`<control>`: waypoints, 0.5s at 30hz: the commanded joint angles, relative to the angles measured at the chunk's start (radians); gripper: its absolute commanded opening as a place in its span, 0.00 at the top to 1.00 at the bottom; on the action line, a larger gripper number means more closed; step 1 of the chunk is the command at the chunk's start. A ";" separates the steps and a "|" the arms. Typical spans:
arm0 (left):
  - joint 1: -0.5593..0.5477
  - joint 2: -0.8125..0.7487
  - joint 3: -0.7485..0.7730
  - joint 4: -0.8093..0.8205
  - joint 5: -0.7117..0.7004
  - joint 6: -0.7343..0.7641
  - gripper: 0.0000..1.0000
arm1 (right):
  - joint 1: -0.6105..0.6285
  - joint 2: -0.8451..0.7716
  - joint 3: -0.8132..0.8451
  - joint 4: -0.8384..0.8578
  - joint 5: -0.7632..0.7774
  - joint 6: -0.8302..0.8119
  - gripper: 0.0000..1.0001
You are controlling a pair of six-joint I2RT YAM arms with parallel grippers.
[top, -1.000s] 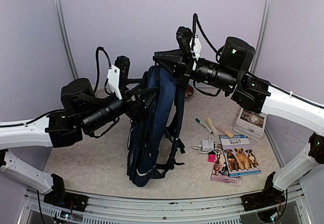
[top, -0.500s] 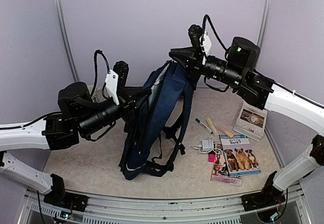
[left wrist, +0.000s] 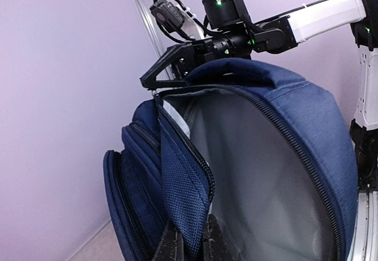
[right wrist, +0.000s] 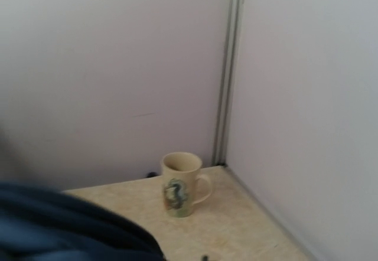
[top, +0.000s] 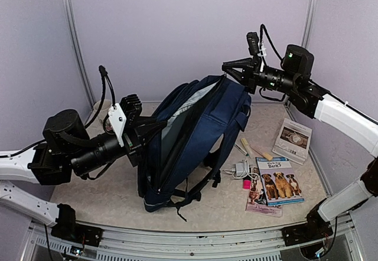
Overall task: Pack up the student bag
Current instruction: Unzip the largest pocket of the student bag.
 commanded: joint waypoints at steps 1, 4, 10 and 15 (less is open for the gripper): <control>-0.040 -0.130 -0.020 0.049 0.005 0.089 1.00 | -0.161 0.018 0.014 0.117 0.061 0.083 1.00; -0.041 -0.170 -0.049 0.038 -0.011 0.086 1.00 | -0.156 0.024 0.025 0.136 -0.012 0.115 1.00; -0.040 -0.114 -0.013 -0.041 -0.375 0.052 1.00 | 0.021 -0.001 0.084 0.081 0.046 -0.039 1.00; -0.040 -0.130 0.030 -0.081 -0.286 -0.052 0.36 | 0.157 -0.013 0.148 0.082 0.063 -0.037 1.00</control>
